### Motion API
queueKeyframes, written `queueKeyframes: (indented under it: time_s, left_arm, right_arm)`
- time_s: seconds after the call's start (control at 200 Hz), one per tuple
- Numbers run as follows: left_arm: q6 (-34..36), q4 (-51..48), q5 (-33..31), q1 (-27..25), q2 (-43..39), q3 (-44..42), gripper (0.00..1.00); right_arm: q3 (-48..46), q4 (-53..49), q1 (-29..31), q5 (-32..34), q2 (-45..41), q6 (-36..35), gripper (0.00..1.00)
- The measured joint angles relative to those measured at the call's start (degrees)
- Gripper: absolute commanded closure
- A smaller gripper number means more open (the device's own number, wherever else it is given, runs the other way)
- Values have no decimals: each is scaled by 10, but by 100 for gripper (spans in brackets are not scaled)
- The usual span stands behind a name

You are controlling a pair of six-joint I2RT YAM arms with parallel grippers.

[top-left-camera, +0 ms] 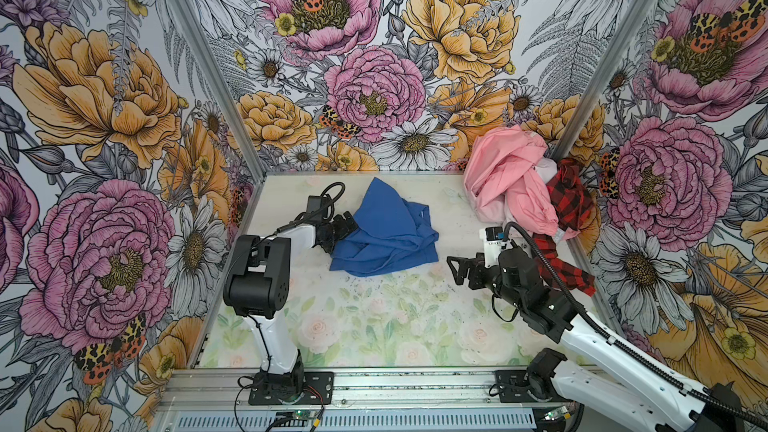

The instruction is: Pick out a specific cloth from the pile

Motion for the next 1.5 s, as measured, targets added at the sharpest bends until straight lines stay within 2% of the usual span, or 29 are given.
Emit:
queueKeyframes:
  time_s: [0.065,0.15,0.2,0.23,0.395,0.485,0.716,0.886,1.006,1.256,1.391,1.501]
  left_arm:
    - [7,-16,-19,-5,5,10,22]
    - [23,-35,-38,-7,13,21,62]
    - [32,-46,-43,-7,19,31,89]
    - [37,-55,-43,-7,23,39,100]
    - [76,-113,-50,1,27,102,100]
    - [106,-169,-66,8,28,168,100]
    - [208,-316,-189,-3,53,444,100]
    - [253,-377,-260,12,88,569,100]
    - [290,-402,-333,28,129,591,100]
    - [343,-436,-433,61,185,571,100]
    - [390,-440,-520,53,191,570,100]
    - [437,-426,-585,27,192,570,100]
  right_arm:
    - [-3,-2,0,1,-18,2,1]
    - [-3,-8,0,4,-37,5,1]
    - [-3,-14,0,8,-49,5,1]
    - [-3,-17,0,9,-56,5,1]
    - [-3,-27,0,17,-68,5,1]
    - [-3,-33,0,17,-62,5,1]
    - [-3,-39,0,17,-59,5,1]
    - [-3,-41,0,17,-59,5,1]
    - [-3,-45,0,17,-59,5,1]
    - [-3,-48,0,17,-45,5,1]
    - [-2,-49,0,17,-30,5,1]
    - [-2,-50,0,17,-23,5,1]
